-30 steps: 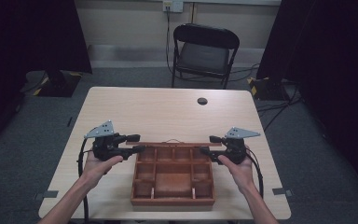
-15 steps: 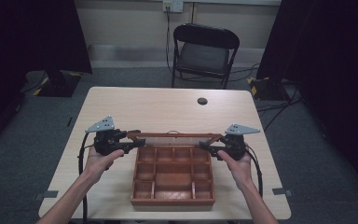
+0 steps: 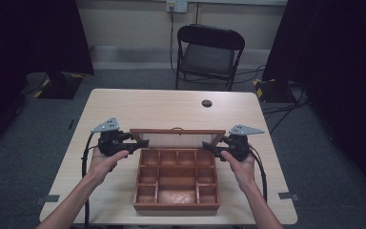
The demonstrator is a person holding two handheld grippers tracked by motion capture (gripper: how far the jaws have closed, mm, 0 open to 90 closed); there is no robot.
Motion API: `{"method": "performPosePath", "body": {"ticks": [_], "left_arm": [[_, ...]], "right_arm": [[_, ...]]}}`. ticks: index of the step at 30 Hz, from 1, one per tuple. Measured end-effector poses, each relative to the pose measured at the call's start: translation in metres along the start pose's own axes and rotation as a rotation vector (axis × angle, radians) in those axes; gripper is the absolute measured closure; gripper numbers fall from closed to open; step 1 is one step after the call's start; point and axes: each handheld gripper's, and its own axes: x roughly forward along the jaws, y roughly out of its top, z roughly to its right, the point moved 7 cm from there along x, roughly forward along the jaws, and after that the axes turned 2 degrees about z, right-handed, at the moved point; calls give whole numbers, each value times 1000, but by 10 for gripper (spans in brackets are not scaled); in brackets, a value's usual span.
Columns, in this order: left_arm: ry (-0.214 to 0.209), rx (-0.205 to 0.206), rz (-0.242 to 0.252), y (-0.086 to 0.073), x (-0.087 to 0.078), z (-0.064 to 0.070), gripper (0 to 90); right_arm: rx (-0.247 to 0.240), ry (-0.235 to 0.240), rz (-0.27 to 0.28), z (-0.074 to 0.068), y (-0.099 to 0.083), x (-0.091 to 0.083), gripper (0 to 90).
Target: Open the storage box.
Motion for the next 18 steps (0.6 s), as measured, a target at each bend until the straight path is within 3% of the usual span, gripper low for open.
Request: {"method": "performPosePath", "body": {"ticks": [13,18], "left_arm": [[15,-8,2,-1,5,-6,534],[25,-19,-7,-3,7,-11,550]], "right_arm": [[9,-13,-10,7,-3,8,355],[18,-1,-25,7,-5,17,385]]}}
